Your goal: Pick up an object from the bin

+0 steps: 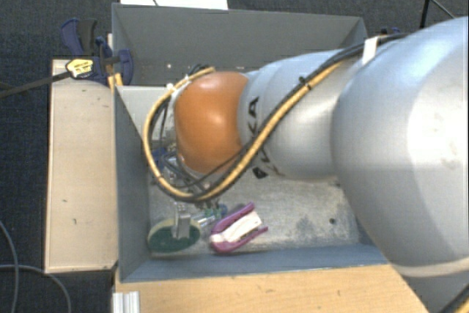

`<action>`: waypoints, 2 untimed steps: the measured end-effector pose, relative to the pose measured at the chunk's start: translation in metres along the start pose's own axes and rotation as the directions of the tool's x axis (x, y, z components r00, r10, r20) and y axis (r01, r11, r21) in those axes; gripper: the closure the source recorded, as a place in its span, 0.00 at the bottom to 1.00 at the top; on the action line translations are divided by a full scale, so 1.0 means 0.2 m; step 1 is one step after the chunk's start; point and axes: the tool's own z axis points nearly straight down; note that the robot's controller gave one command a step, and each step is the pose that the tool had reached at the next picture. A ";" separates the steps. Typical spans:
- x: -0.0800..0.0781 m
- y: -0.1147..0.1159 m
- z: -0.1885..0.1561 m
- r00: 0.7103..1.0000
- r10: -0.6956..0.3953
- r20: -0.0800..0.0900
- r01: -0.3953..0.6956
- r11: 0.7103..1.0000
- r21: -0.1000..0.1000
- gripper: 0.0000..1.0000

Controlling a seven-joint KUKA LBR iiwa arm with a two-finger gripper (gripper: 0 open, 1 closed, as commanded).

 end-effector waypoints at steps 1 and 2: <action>0.11 0.01 0.30 1.000 -0.007 -0.004 0.007 1.000 0.000 0.00; 0.10 0.01 0.28 1.000 0.003 0.004 -0.003 1.000 -0.002 1.00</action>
Offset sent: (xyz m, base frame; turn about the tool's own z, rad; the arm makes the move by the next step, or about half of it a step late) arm -0.0214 -0.0004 -0.0587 -0.0011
